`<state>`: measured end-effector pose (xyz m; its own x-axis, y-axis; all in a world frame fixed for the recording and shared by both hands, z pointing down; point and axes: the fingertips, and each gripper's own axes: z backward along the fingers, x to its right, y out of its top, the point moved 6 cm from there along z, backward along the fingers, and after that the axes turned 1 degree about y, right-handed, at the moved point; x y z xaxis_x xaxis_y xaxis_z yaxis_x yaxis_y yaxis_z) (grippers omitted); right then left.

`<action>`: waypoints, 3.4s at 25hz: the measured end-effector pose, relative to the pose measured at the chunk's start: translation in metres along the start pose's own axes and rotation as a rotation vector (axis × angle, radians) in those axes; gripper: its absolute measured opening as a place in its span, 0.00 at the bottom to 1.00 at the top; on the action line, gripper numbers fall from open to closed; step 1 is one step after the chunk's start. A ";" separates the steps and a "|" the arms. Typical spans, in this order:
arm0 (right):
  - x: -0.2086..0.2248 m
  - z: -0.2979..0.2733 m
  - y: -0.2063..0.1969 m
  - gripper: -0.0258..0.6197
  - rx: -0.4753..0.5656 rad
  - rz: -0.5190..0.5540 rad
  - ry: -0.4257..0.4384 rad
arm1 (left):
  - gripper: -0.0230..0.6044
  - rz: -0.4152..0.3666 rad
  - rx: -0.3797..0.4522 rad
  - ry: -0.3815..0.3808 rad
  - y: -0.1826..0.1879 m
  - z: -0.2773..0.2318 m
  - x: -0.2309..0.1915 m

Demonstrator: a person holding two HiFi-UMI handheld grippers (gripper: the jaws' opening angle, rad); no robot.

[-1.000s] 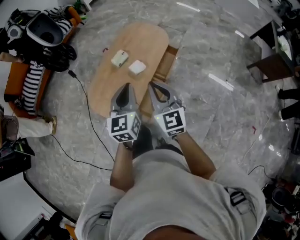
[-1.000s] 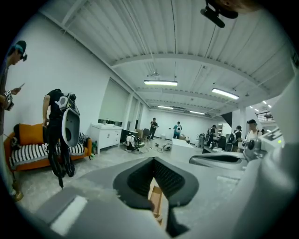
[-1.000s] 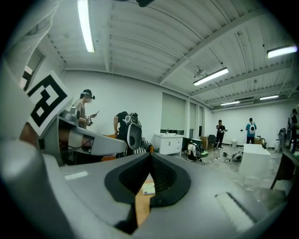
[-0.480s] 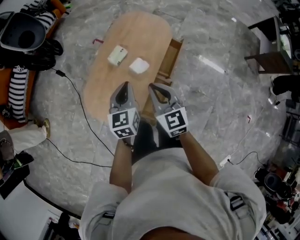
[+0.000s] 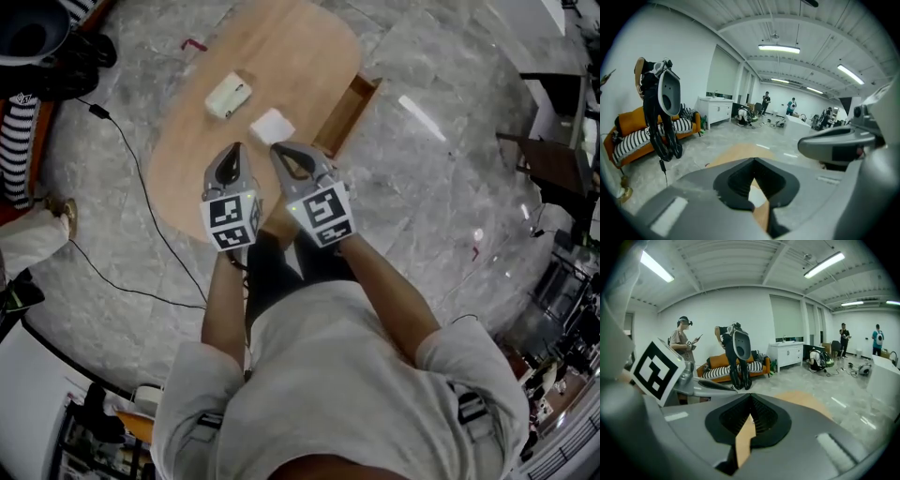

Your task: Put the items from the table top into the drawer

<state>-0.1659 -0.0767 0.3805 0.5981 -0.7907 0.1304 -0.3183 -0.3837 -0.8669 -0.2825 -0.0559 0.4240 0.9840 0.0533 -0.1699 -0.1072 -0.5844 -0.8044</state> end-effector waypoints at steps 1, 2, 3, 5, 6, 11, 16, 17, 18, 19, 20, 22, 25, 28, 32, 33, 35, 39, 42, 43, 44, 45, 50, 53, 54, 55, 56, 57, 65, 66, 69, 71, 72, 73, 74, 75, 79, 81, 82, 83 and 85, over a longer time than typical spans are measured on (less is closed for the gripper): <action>0.008 -0.007 0.001 0.05 -0.010 0.017 0.016 | 0.07 -0.014 -0.024 0.013 -0.001 -0.013 -0.005; 0.018 -0.015 0.001 0.05 -0.019 0.028 0.027 | 0.07 -0.039 -0.050 0.024 -0.002 -0.028 -0.010; 0.028 -0.023 0.000 0.05 -0.027 0.029 0.034 | 0.07 -0.072 -0.071 0.032 -0.003 -0.044 -0.017; 0.048 -0.040 -0.004 0.05 -0.041 0.016 0.040 | 0.07 -0.135 -0.104 0.049 -0.003 -0.075 -0.032; 0.056 -0.047 -0.007 0.05 -0.050 0.012 0.043 | 0.07 -0.160 -0.121 0.058 -0.004 -0.087 -0.040; 0.084 -0.070 -0.015 0.05 -0.080 0.006 0.047 | 0.07 -0.282 -0.216 0.069 -0.018 -0.145 -0.065; 0.102 -0.099 -0.043 0.05 -0.100 -0.095 0.060 | 0.07 -0.346 -0.297 0.090 -0.039 -0.187 -0.075; 0.104 -0.106 -0.050 0.05 -0.101 -0.119 0.064 | 0.07 -0.366 -0.316 0.099 -0.044 -0.192 -0.078; 0.105 -0.114 -0.056 0.05 -0.102 -0.141 0.071 | 0.07 -0.396 -0.341 0.105 -0.050 -0.197 -0.080; 0.106 -0.121 -0.063 0.05 -0.103 -0.160 0.079 | 0.07 -0.435 -0.373 0.107 -0.057 -0.204 -0.083; 0.107 -0.127 -0.069 0.05 -0.105 -0.173 0.085 | 0.07 -0.478 -0.413 0.104 -0.064 -0.212 -0.085; 0.110 -0.136 -0.079 0.05 -0.111 -0.184 0.095 | 0.24 -0.541 -0.497 0.091 -0.080 -0.231 -0.092; 0.113 -0.137 -0.090 0.05 -0.126 -0.187 0.102 | 0.36 -0.544 -0.589 0.080 -0.099 -0.255 -0.110; 0.119 -0.125 -0.097 0.05 -0.143 -0.195 0.102 | 0.37 -0.585 -0.647 0.104 -0.110 -0.273 -0.129; 0.138 -0.106 -0.108 0.05 -0.159 -0.217 0.065 | 0.37 -0.597 -0.736 0.072 -0.122 -0.291 -0.142; 0.143 -0.104 -0.110 0.05 -0.160 -0.225 0.054 | 0.37 -0.596 -0.761 0.057 -0.126 -0.295 -0.143; 0.151 -0.102 -0.113 0.05 -0.160 -0.233 0.036 | 0.37 -0.603 -0.807 0.038 -0.134 -0.300 -0.145; 0.154 -0.106 -0.111 0.05 -0.154 -0.232 0.024 | 0.09 -0.643 -0.825 0.053 -0.135 -0.297 -0.147; 0.150 -0.109 -0.108 0.05 -0.147 -0.230 0.024 | 0.07 -0.620 -0.786 0.033 -0.130 -0.286 -0.140; 0.149 -0.109 -0.107 0.05 -0.146 -0.229 0.024 | 0.07 -0.613 -0.773 0.025 -0.128 -0.283 -0.135; 0.148 -0.110 -0.105 0.05 -0.144 -0.228 0.022 | 0.07 -0.605 -0.761 0.018 -0.127 -0.279 -0.132; 0.147 -0.110 -0.104 0.05 -0.142 -0.228 0.020 | 0.07 -0.596 -0.750 0.013 -0.125 -0.275 -0.128; 0.136 -0.108 -0.096 0.05 -0.125 -0.235 0.000 | 0.07 -0.522 -0.682 -0.005 -0.107 -0.241 -0.105; 0.125 -0.103 -0.094 0.05 -0.122 -0.237 -0.024 | 0.07 -0.479 -0.635 -0.023 -0.098 -0.218 -0.088; 0.119 -0.101 -0.094 0.05 -0.121 -0.237 -0.031 | 0.07 -0.465 -0.622 -0.029 -0.097 -0.209 -0.082; 0.112 -0.099 -0.094 0.05 -0.121 -0.235 -0.038 | 0.07 -0.449 -0.608 -0.032 -0.096 -0.199 -0.078; 0.104 -0.096 -0.094 0.05 -0.121 -0.231 -0.046 | 0.07 -0.430 -0.595 -0.030 -0.095 -0.188 -0.074; 0.096 -0.093 -0.093 0.05 -0.121 -0.225 -0.053 | 0.07 -0.407 -0.583 -0.022 -0.094 -0.176 -0.070; 0.025 -0.051 -0.111 0.05 -0.100 -0.242 -0.102 | 0.07 -0.273 -0.527 -0.034 -0.107 -0.094 -0.029; 0.020 -0.047 -0.115 0.05 -0.093 -0.245 -0.111 | 0.07 -0.260 -0.528 -0.044 -0.110 -0.088 -0.024; 0.017 -0.038 -0.127 0.05 -0.079 -0.241 -0.119 | 0.07 -0.240 -0.532 -0.053 -0.122 -0.082 -0.004; 0.025 -0.031 -0.140 0.05 -0.085 -0.239 -0.108 | 0.07 -0.234 -0.541 -0.053 -0.131 -0.086 0.014; 0.032 -0.028 -0.147 0.05 -0.086 -0.236 -0.107 | 0.07 -0.233 -0.544 -0.052 -0.134 -0.090 0.023; 0.042 -0.025 -0.153 0.05 -0.085 -0.234 -0.111 | 0.07 -0.233 -0.546 -0.052 -0.138 -0.095 0.033; 0.053 -0.020 -0.160 0.05 -0.088 -0.237 -0.120 | 0.07 -0.234 -0.550 -0.053 -0.141 -0.099 0.043; 0.064 -0.015 -0.166 0.05 -0.095 -0.244 -0.127 | 0.07 -0.235 -0.557 -0.053 -0.145 -0.103 0.054; 0.104 0.004 -0.184 0.05 -0.130 -0.235 -0.121 | 0.07 -0.213 -0.584 -0.045 -0.154 -0.117 0.092; 0.128 0.017 -0.190 0.05 -0.136 -0.217 -0.128 | 0.07 -0.194 -0.589 -0.043 -0.156 -0.128 0.112; 0.141 0.023 -0.193 0.05 -0.136 -0.217 -0.136 | 0.07 -0.188 -0.589 -0.044 -0.157 -0.136 0.122; 0.152 0.028 -0.196 0.05 -0.136 -0.221 -0.144 | 0.07 -0.185 -0.589 -0.047 -0.158 -0.143 0.132; 0.171 0.038 -0.204 0.05 -0.139 -0.234 -0.155 | 0.07 -0.189 -0.593 -0.052 -0.162 -0.156 0.150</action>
<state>0.0293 -0.1149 0.5616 0.7686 -0.5952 0.2345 -0.2496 -0.6166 -0.7467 -0.0953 -0.0799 0.6178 0.9685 0.2304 -0.0949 0.1801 -0.9104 -0.3725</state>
